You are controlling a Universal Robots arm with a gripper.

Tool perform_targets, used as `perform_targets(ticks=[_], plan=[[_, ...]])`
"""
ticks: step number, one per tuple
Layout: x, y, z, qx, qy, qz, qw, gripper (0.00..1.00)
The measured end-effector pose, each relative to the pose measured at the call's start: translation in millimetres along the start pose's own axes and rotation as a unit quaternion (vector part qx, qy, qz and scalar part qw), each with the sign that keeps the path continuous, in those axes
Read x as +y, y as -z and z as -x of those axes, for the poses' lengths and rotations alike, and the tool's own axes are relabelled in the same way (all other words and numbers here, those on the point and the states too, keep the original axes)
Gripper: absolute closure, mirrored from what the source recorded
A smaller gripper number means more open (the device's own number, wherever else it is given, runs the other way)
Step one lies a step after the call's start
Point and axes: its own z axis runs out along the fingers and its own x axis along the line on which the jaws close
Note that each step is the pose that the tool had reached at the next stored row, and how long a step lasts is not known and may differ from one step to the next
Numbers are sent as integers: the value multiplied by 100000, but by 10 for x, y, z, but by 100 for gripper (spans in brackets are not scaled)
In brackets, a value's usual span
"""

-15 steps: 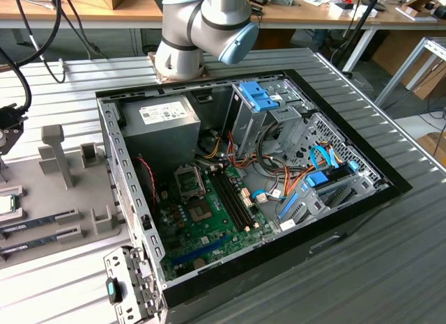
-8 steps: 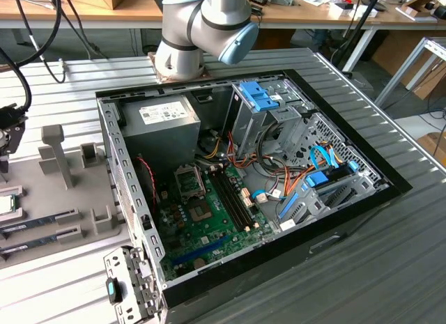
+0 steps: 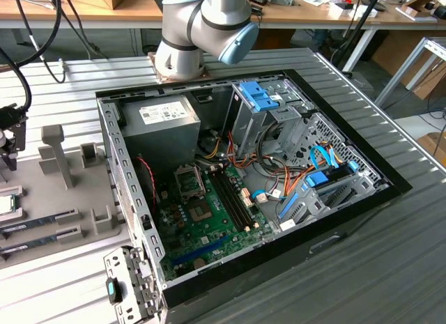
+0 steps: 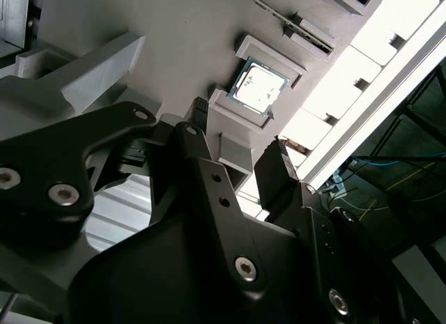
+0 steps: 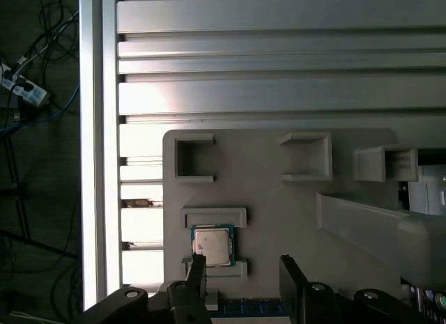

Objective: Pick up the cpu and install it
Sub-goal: 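Pick up the cpu and move it towards the insertion slot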

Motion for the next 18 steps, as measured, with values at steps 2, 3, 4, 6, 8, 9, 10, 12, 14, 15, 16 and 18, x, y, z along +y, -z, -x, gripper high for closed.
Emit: perform_targets(ticks=[2,3,4,6,8,9,10,12,14,15,16,18], plan=[[0,0,0,-1,1,0,100000,46],[0,0,0,-3,-1,-1,100000,46],[0,-1,0,-2,0,1,100000,46],[-1,-5,-1,-4,3,2,100000,46],[0,-9,-1,-1,2,0,100000,46],[-1,-14,-2,-6,2,3,100000,46],[-1,-19,-3,-10,1,5,100000,46],[-1,-25,-4,-1,0,1,100000,46],[-1,-41,-5,-3,0,3,100000,46],[-2,-45,-6,-2,2,0,100000,46],[-2,-55,-7,-2,0,1,100000,46],[-2,-72,-9,2,0,0,100000,46]])
